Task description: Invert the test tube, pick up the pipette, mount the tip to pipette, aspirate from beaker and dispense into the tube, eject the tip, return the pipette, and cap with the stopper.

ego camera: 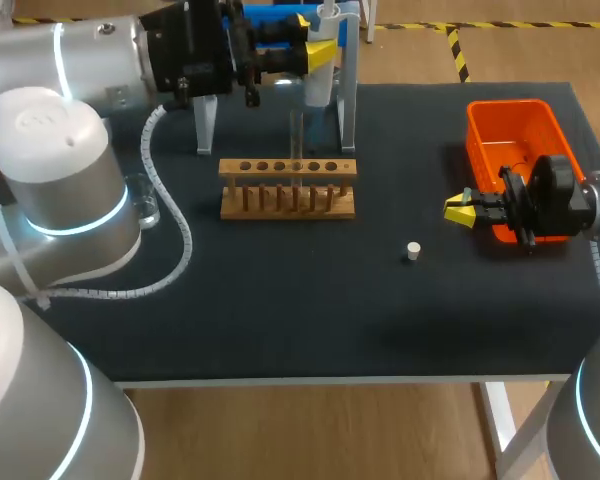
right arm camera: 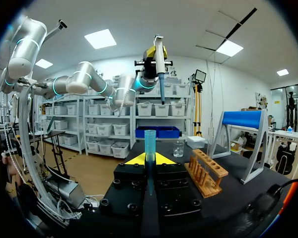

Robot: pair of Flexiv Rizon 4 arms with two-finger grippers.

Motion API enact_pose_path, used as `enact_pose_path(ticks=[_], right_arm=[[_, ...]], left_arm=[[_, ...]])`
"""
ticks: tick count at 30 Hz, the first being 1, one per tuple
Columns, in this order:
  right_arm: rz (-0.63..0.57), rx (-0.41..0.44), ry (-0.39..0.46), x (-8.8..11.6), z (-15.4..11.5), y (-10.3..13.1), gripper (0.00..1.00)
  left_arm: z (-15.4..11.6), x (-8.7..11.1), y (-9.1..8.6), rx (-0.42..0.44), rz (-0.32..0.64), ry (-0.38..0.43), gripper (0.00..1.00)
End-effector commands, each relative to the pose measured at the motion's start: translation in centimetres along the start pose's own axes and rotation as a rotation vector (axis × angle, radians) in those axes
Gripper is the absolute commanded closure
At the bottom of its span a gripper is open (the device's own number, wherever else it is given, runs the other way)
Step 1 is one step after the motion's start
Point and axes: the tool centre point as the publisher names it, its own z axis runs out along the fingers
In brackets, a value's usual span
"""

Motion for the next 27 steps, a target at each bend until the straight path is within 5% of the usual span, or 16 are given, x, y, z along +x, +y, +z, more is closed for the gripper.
enact_pose_path(ticks=[1, 27], right_arm=[[0.000, 0.002, -0.001, 0.09, -0.03, 0.04, 1.00], [0.000, 0.002, -0.001, 0.09, -0.03, 0.04, 1.00]], left_arm=[[0.12, -0.17, 0.28, 0.009, -0.003, 0.004, 1.00], [-0.79, -0.87, -0.41, 0.003, -0.067, 0.015, 1.00]])
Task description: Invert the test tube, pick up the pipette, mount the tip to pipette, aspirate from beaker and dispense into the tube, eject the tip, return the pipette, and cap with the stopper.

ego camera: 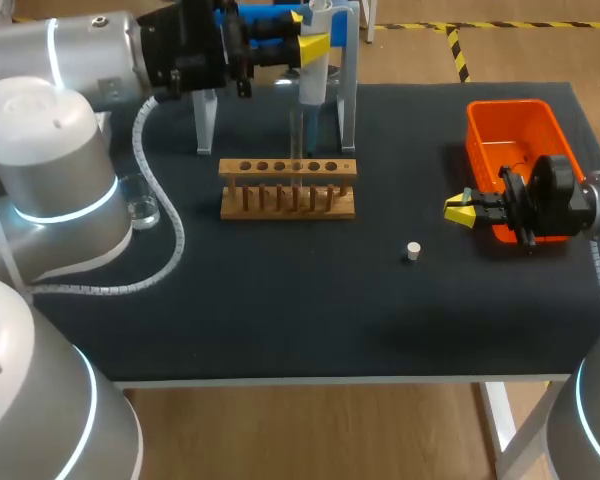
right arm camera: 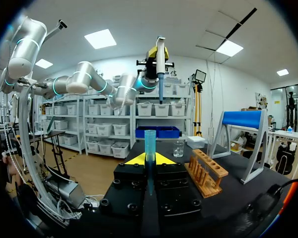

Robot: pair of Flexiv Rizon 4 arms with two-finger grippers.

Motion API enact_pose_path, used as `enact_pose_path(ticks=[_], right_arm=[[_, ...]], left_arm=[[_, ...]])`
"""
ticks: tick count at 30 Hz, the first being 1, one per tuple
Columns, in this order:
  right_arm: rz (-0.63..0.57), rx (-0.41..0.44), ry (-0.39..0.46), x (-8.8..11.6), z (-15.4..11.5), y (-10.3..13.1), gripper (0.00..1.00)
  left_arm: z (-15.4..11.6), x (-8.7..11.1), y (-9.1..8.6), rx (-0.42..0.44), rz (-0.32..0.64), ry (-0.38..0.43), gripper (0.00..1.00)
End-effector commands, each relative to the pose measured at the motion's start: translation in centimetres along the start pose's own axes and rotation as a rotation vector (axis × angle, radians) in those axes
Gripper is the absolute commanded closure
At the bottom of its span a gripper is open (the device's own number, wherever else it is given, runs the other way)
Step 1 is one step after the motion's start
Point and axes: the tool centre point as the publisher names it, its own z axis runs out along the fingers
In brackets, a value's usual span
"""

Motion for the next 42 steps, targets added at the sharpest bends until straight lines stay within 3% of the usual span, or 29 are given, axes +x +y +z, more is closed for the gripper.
enact_pose_path(ticks=[1, 28, 42], right_arm=[[0.000, 0.002, -0.001, 0.1, 0.0, 0.0, 1.00], [0.000, 0.002, -0.001, 0.1, 0.0, 0.0, 1.00], [-0.006, 0.008, 0.044, -0.7, 7.2, 1.1, 1.00]], left_arm=[[-0.1, -0.1, -0.1, -0.010, 0.001, 0.002, 1.00], [-0.1, -0.1, -0.1, -0.010, 0.001, 0.002, 1.00], [-0.1, -0.1, -0.1, -0.010, 0.001, 0.002, 1.00]])
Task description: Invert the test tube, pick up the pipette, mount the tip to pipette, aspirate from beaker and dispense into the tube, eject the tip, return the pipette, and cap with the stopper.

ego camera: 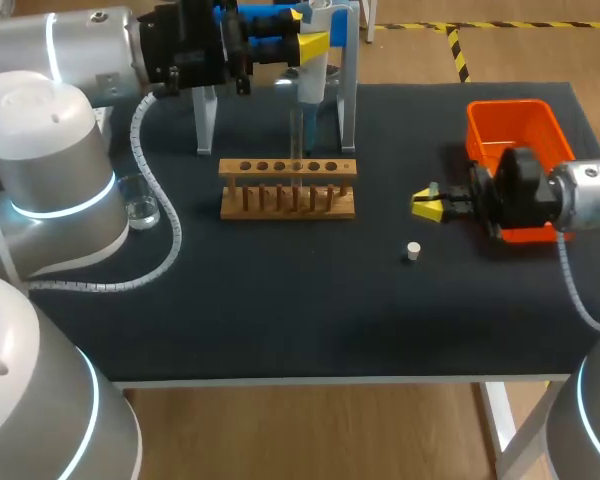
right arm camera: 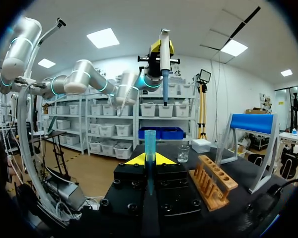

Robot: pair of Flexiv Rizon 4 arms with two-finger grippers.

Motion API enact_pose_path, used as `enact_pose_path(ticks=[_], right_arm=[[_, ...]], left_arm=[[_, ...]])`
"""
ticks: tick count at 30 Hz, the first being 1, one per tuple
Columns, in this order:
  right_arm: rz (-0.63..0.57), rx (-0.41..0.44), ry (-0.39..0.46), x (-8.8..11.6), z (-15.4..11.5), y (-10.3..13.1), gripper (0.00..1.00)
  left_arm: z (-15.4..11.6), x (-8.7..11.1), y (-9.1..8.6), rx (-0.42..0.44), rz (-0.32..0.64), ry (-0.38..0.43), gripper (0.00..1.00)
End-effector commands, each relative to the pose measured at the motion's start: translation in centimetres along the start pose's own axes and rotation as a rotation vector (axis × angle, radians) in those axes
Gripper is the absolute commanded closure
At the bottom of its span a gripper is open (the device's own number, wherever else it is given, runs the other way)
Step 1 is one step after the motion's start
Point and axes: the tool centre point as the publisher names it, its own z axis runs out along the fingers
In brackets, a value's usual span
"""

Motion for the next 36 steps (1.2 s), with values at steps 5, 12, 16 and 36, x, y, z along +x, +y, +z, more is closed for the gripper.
enact_pose_path(ticks=[5, 12, 16, 36], right_arm=[[0.000, 0.011, 0.017, -0.8, 4.1, 0.2, 1.00], [-0.013, 0.006, 0.031, -1.4, 6.7, 0.6, 1.00], [-0.020, 0.003, 0.040, -1.6, 8.2, 0.7, 1.00], [-0.027, -0.002, 0.079, -3.0, 12.8, 0.8, 1.00]], left_arm=[[0.0, 0.0, 0.0, 0.001, 0.001, 0.001, 1.00], [0.0, 0.0, 0.0, 0.001, 0.001, 0.001, 1.00], [0.0, 0.0, 0.0, 0.001, 0.001, 0.001, 1.00], [0.0, 0.0, 0.0, 0.001, 0.001, 0.001, 1.00]])
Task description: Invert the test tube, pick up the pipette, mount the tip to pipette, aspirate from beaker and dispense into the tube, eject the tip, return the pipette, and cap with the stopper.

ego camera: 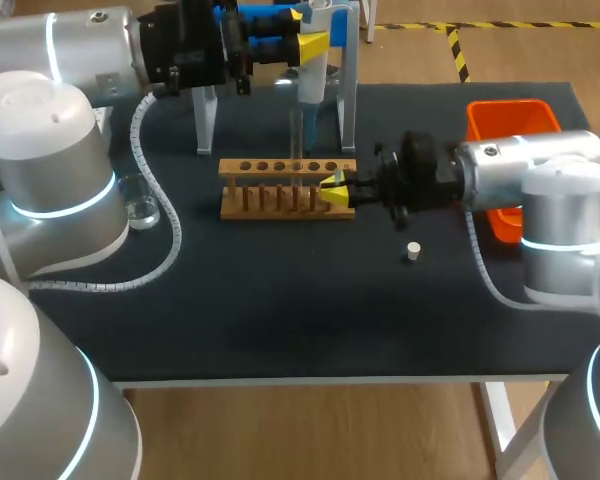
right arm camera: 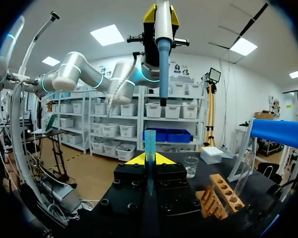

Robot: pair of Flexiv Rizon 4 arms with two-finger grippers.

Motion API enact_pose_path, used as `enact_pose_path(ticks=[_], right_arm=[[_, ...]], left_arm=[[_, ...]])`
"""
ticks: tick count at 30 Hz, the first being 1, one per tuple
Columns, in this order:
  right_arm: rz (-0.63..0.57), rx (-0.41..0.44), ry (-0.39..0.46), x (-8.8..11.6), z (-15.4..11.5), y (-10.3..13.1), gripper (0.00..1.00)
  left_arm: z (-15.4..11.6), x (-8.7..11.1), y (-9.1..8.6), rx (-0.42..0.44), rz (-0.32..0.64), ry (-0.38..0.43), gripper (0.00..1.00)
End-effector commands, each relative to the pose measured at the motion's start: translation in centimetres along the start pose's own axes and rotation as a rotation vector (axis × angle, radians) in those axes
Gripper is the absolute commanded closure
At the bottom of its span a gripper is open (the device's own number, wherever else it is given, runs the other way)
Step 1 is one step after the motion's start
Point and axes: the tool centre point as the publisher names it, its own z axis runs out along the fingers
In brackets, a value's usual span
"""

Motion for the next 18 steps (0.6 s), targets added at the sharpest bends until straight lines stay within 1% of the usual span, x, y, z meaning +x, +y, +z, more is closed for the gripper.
enact_pose_path(ticks=[1, 18], right_arm=[[0.001, -0.002, 0.011, -0.59, 0.71, -0.20, 1.00], [-0.004, -0.002, 0.022, -0.64, 1.67, -0.24, 1.00]], left_arm=[[-0.05, -0.02, -0.02, 0.001, 0.001, 0.001, 1.00], [0.14, 0.22, -0.21, 0.016, 0.034, 0.023, 1.00]])
